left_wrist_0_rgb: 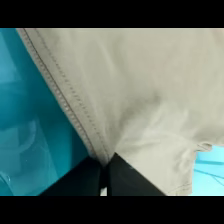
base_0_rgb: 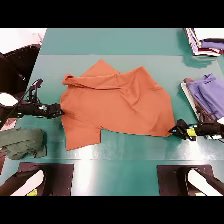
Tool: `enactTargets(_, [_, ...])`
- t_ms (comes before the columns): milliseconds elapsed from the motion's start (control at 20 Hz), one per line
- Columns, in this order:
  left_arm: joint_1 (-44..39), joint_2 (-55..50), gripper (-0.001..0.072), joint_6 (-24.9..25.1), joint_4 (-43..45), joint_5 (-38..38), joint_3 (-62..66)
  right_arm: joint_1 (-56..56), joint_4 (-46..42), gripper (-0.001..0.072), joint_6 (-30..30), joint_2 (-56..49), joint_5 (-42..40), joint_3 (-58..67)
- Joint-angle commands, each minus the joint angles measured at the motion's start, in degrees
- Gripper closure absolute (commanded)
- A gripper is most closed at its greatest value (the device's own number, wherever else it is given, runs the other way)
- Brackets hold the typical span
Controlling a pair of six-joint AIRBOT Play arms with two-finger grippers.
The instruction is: Fold the shirts.
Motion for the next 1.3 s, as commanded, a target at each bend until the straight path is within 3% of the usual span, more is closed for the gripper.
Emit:
enactTargets(0, [0.0,2.0,0.0685,0.0,0.3,-0.3,0.5,6.6,0.5,0.0686,-0.1,-1.9,-0.5,4.4])
enactTargets(200, [0.0,9.6,0.0685,-3.4,3.5,-2.7,9.7,9.2,0.7,0.0691,0.0,4.9,0.5,14.9])
enactTargets(400, [0.2,15.6,0.0684,-5.0,3.9,-5.2,30.2,9.1,0.4,0.0691,-0.1,14.1,0.0,34.9])
enactTargets(650, [0.2,16.6,0.0685,-6.7,4.2,-5.2,61.4,9.1,-7.6,0.0690,0.0,19.0,0.5,63.1])
enactTargets(850, [0.2,16.5,0.0685,-9.7,5.1,-4.2,78.2,9.1,-14.1,0.0691,1.5,18.5,3.7,78.4])
enactTargets(1050, [0.2,16.3,0.0685,-10.6,5.2,-4.3,82.2,9.1,-17.0,0.0692,2.9,13.3,11.6,89.9])
enactTargets(1250, [0.2,15.2,0.0685,-10.6,5.1,-5.6,69.5,9.2,-16.7,0.0692,4.1,6.7,15.6,88.5])
